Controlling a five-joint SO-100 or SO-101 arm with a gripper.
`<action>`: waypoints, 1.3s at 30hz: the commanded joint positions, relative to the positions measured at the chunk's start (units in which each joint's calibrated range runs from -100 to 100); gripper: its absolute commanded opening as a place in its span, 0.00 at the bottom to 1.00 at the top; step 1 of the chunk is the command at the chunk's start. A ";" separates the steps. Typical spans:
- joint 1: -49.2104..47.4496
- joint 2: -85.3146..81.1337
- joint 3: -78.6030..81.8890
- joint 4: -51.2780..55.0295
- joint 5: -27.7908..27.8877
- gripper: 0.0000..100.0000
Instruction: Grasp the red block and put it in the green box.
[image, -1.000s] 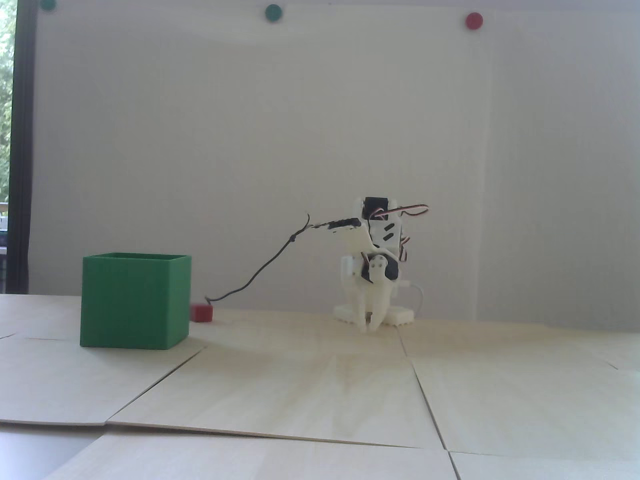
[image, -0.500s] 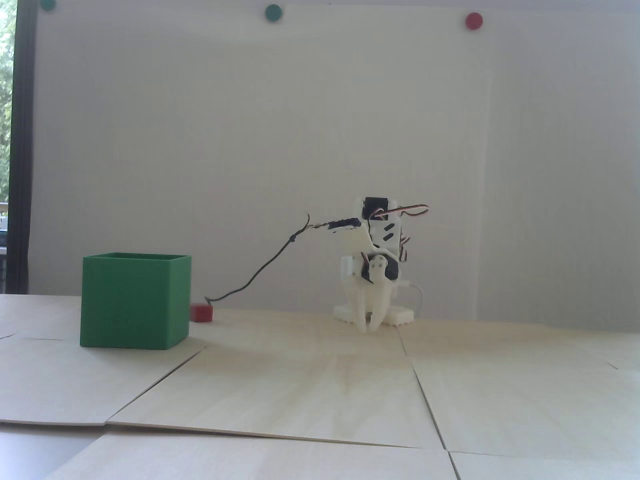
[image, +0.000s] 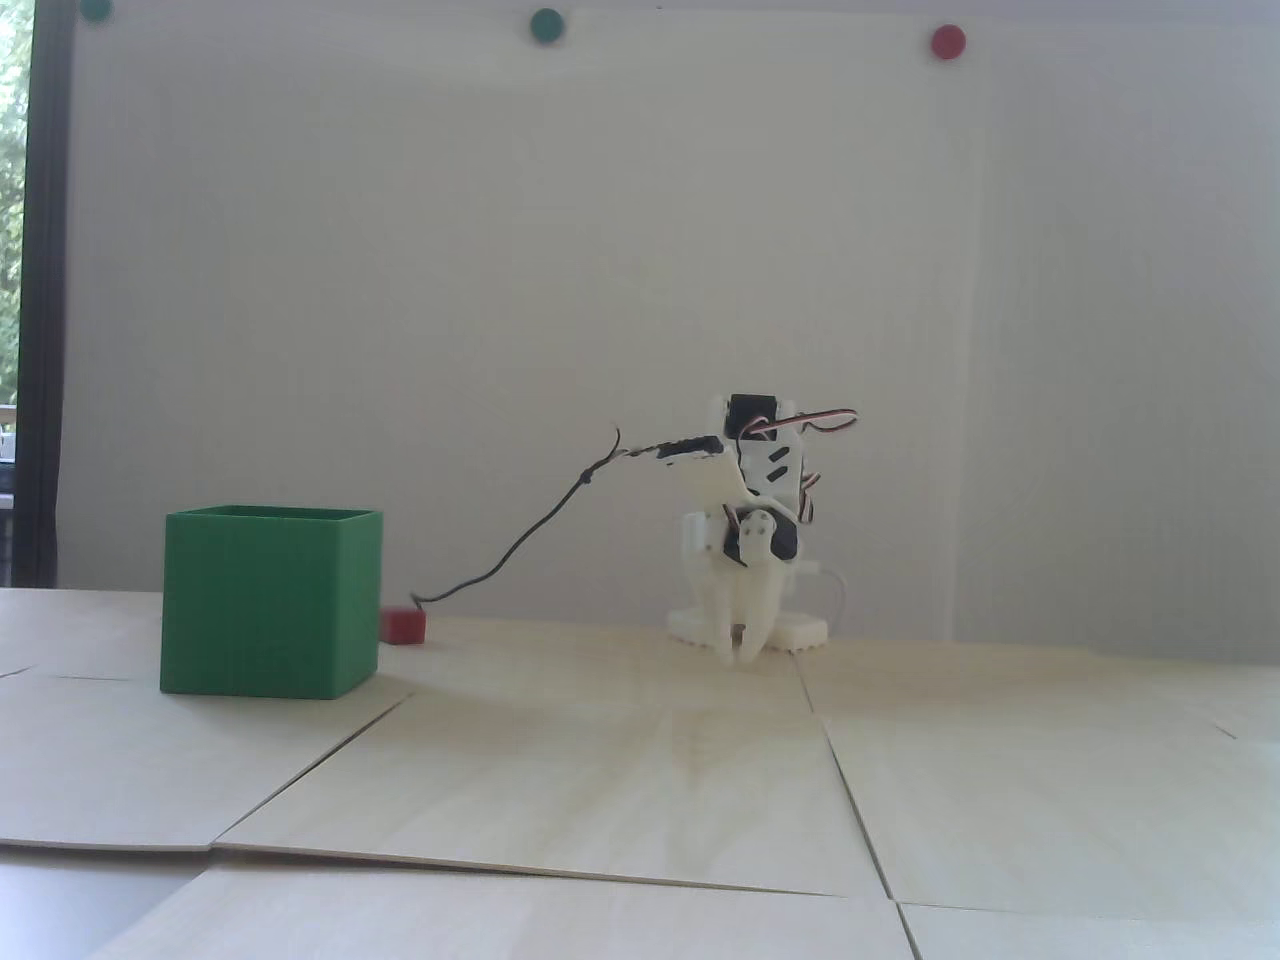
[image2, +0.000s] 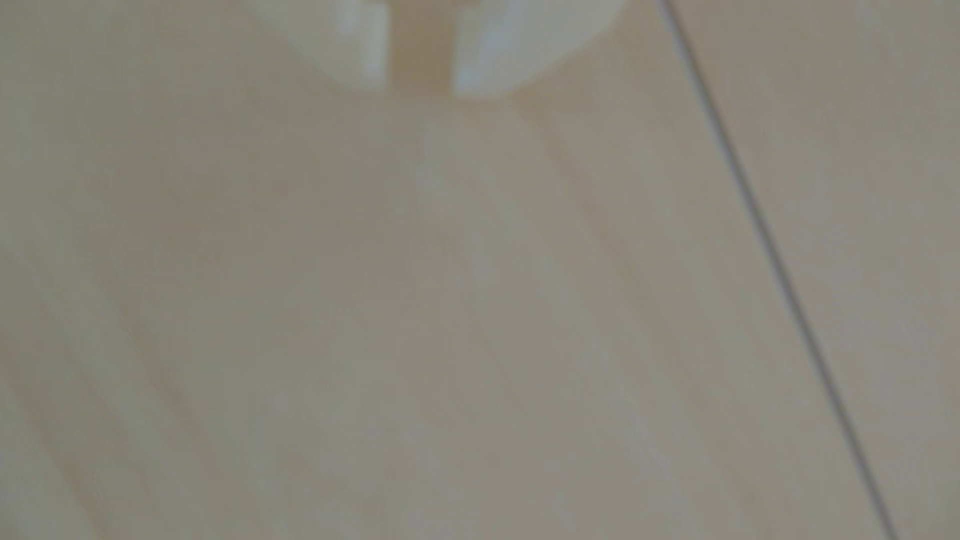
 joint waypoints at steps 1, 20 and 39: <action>-0.74 0.82 -0.50 1.52 0.13 0.03; 21.13 43.22 -32.26 -34.40 1.90 0.08; 45.82 78.35 -63.59 -35.07 2.00 0.14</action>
